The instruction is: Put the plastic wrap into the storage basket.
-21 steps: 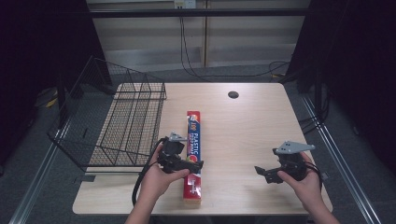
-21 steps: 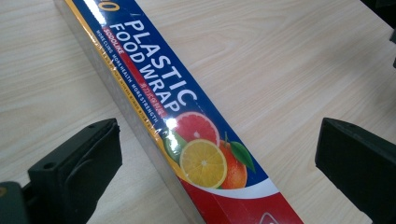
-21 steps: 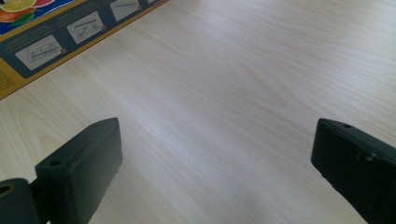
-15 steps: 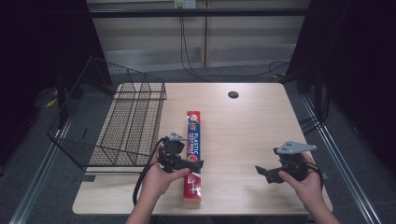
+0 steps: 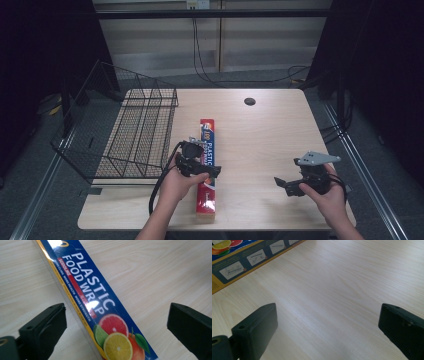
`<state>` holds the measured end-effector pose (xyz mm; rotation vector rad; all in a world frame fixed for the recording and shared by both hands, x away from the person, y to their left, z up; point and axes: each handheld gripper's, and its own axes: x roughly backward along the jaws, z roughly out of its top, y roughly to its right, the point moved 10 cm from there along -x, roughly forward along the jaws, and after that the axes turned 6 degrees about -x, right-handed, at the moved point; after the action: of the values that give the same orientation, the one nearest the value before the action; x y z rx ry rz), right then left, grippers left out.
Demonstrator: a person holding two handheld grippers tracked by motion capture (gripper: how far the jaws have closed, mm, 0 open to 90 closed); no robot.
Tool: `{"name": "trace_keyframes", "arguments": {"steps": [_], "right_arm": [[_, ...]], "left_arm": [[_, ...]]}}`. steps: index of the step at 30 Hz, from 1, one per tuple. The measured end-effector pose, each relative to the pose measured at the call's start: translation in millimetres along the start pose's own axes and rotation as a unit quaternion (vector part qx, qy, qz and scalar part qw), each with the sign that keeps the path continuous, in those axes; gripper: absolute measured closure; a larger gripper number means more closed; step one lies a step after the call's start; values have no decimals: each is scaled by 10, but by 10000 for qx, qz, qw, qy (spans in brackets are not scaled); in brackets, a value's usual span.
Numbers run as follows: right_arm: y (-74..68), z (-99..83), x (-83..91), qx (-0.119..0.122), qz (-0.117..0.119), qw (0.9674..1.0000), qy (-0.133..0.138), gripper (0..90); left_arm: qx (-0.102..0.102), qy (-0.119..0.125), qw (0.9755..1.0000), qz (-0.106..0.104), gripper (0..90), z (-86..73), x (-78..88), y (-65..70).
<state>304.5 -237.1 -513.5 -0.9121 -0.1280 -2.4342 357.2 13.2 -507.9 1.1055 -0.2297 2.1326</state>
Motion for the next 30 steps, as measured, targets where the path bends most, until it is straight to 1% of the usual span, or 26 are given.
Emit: {"name": "trace_keyframes", "arguments": {"steps": [1, 4, 5, 6, 7, 9, 10, 11, 13, 14, 16, 17, 18, 19, 20, 21, 22, 24, 25, 26, 27, 28, 30], "right_arm": [[-1, 1, -1, -8, 2, 10000, 9, 22], [-4, 5, 3, 0, -8, 10000, 19, 22], [2, 10, 8, 13, -20, 10000, 39, 22], [-4, 14, 11, -4, 2, 10000, 41, 22], [-1, 18, 11, -4, -5, 10000, 55, 22], [1, 22, 14, 2, 0, 10000, 73, 22], [0, 22, 14, 4, 8, 10000, 73, 22], [0, 21, 12, 5, 12, 10000, 69, 22], [2, 17, 11, -9, 20, 10000, 48, 22], [2, 17, 11, -9, 20, 10000, 48, 22], [11, 24, 14, -13, 4, 10000, 68, 22], [14, 30, 18, -24, -13, 10000, 81, 22], [14, 30, 18, -24, -13, 10000, 81, 22], [10, 35, 20, -20, -1, 9999, 98, 22], [4, 35, 23, -24, 26, 10000, 87, 21], [6, 37, 24, -23, -4, 10000, 95, 22], [4, 40, 25, -13, -7, 9999, 109, 22], [2, 41, 23, -2, -1, 9999, 104, 22], [2, 43, 24, -9, -6, 9999, 108, 22], [3, 45, 26, -9, -9, 9999, 114, 22], [1, 46, 28, -5, 15, 9999, 107, 21], [5, 51, 31, -10, -6, 9999, 129, 22], [10, 57, 39, -27, -15, 9999, 141, 22]], "left_arm": [[25, -29, 10000, -8, 32, 10, -13, -11], [53, -122, 9999, 98, 43, 26, -57, -55], [76, -126, 9998, 105, 46, 34, -72, -70], [59, -166, 9997, 139, 57, 32, -85, -90], [92, -195, 9997, 81, 64, 34, -96, -96], [163, -181, 9996, 134, 80, 50, -117, -125], [156, -258, 9995, 134, 87, 43, -116, -149], [240, -287, 9992, 163, 104, 47, -127, -185], [280, -259, 9991, 197, 133, 57, -137, -192], [294, -292, 9990, 177, 133, 55, -143, -192], [293, -308, 9990, 169, 145, 64, -153, -196], [195, -331, 9991, 187, 170, 67, -152, -206], [167, -324, 9992, 182, 170, 74, -153, -209], [137, -307, 9992, 203, 187, 85, -159, -210], [106, -343, 9992, 168, 208, 82, -164, -207], [104, -375, 9991, 185, 210, 78, -173, -214], [174, -366, 9990, 211, 214, 81, -189, -208], [146, -461, 9986, 227, 221, 66, -207, -218], [218, -396, 9987, 248, 222, 80, -224, -209], [129, -430, 9986, 285, 222, 78, -229, -222], [152, -408, 9986, 309, 223, 83, -242, -220], [128, -440, 9984, 324, 230, 77, -250, -227], [189, -512, 9979, 343, 235, 64, -265, -231]]}}
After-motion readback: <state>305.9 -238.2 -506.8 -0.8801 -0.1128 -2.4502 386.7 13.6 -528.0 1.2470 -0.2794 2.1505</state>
